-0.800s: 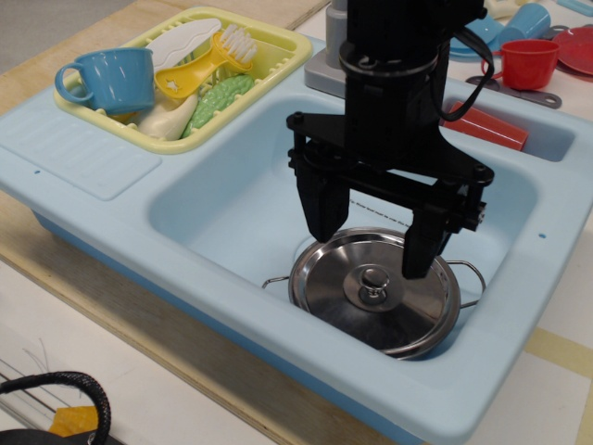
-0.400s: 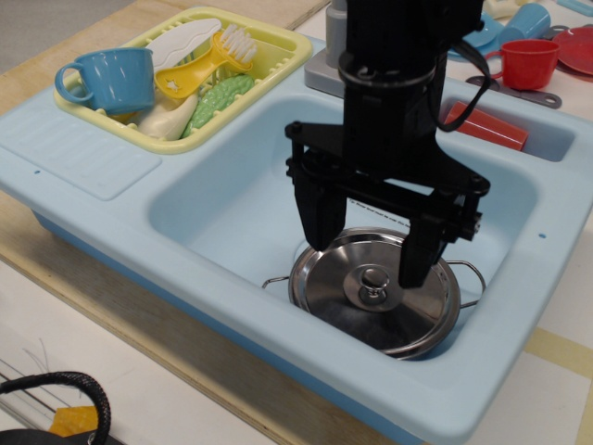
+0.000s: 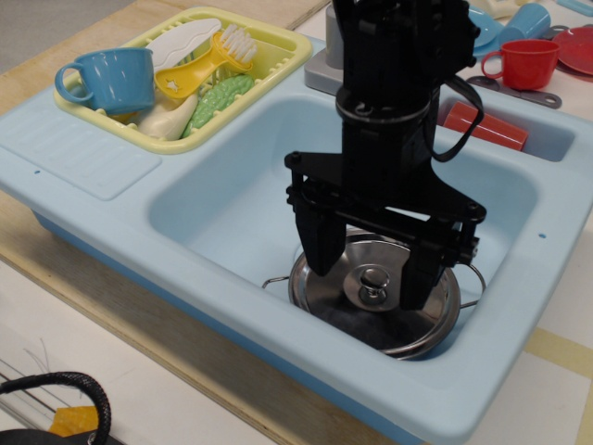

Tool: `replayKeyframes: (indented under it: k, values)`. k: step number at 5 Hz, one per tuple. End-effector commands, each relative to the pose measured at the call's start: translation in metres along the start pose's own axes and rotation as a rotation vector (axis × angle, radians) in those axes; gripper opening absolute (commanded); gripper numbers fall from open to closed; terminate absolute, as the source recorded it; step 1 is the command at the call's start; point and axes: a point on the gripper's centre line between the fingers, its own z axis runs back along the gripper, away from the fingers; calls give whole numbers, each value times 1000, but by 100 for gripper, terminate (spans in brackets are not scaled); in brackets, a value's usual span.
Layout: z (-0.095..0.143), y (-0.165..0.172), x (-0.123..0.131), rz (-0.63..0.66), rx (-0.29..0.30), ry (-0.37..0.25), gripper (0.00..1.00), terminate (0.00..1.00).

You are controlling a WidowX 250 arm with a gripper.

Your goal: Take lid off pot or pan

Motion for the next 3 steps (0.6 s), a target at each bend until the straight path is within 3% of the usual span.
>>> replayKeyframes:
  k: [1,3]
  values:
    - [-5,0,4,-20,-12,-29,100,0]
    - [-11,1,9,-30,-21,-34,100,0]
